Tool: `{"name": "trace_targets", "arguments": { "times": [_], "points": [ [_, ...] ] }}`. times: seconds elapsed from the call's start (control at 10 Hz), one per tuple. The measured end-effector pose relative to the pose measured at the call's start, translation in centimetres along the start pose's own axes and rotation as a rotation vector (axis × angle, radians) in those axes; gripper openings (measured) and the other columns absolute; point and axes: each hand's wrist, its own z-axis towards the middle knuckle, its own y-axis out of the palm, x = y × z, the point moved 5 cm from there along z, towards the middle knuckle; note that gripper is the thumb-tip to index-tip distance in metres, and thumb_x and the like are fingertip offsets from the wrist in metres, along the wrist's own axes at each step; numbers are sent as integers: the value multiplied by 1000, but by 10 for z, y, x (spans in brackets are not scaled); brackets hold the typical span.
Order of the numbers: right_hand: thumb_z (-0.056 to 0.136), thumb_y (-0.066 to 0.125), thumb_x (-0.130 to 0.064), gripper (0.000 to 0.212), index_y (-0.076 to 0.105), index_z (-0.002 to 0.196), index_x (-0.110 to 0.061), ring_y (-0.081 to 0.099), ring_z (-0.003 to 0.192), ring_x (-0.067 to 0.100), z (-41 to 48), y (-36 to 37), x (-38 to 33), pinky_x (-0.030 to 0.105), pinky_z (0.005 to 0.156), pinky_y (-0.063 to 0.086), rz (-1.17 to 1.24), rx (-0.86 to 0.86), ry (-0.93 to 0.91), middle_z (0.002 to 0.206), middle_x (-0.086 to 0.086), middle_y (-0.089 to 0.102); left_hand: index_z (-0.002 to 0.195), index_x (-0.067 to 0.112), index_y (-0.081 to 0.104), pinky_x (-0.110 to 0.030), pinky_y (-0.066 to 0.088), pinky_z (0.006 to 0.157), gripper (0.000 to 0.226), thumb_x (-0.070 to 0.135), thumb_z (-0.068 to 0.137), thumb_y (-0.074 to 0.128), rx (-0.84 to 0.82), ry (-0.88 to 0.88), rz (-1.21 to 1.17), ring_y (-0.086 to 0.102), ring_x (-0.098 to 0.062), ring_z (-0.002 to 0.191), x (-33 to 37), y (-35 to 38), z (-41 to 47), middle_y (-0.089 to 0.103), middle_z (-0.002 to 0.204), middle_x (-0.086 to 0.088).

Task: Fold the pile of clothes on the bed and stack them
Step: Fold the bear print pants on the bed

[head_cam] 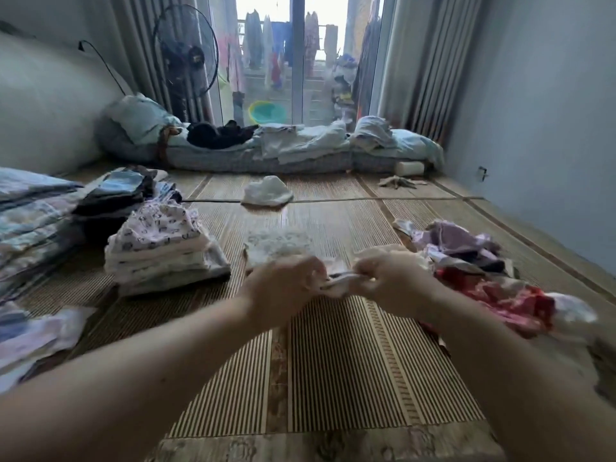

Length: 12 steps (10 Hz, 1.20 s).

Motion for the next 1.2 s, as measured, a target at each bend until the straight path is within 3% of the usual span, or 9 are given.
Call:
{"name": "trace_targets", "arguments": {
  "times": [0.1,0.2,0.4,0.5,0.6,0.8,0.9,1.1,1.2],
  "points": [
    [87,60,-42,21,60,68,-33,51,56,3,-48,75,36,19,48,38,30,-254,80,66,-9,60,93,53,47,1,32,75,35,29,98,23,-134,-92,-91,45,21,78,9,69,-81,41,69,28],
    [83,59,-36,14,61,69,-34,52,60,0,-82,120,49,21,57,44,181,-432,156,69,-13,61,111,39,56,0,42,71,27,29,87,63,-512,-206,-246,60,4,84,15,104,-118,64,99,19],
    [88,57,-42,12,63,86,-32,52,58,-4,-85,132,51,16,56,44,352,-459,214,77,-12,61,101,44,60,-23,55,59,30,20,84,66,-438,-243,-710,62,-6,64,14,105,-130,67,84,2],
    [95,53,-33,22,59,114,-23,64,84,9,-61,118,56,29,73,56,516,-171,296,99,2,66,126,35,53,-34,60,68,43,24,87,66,-190,-383,-641,66,-11,75,2,92,-102,65,96,3],
    [95,54,-34,55,32,145,-27,51,124,23,-52,114,73,42,100,45,419,29,321,140,7,49,145,34,32,-35,42,105,67,31,87,66,-56,-384,-428,49,-15,125,-7,89,-91,46,141,7],
    [83,68,-41,56,45,133,-46,25,140,4,-80,153,90,36,114,23,187,-144,137,144,-24,37,145,51,16,-39,7,114,72,57,84,54,-391,-90,-110,-1,1,140,-10,128,-130,2,153,28],
    [84,64,-48,56,45,137,-43,13,144,4,-89,169,100,46,118,11,-11,-230,124,151,-23,26,147,47,14,-40,0,116,70,56,86,48,-510,-124,-1,-10,6,136,-25,137,-145,4,156,24],
    [94,55,-37,22,71,108,-31,31,139,8,-85,162,99,41,116,25,78,-108,119,139,-16,51,128,35,54,-35,35,108,36,24,97,38,-382,-57,137,41,-8,134,-17,117,-135,50,141,12],
    [91,58,-28,17,75,88,-30,52,112,0,-88,154,95,36,101,39,271,-200,188,117,-19,63,92,28,59,-26,49,70,20,28,96,40,-368,-71,137,62,-10,77,-13,102,-133,67,89,8]
  ]
}}
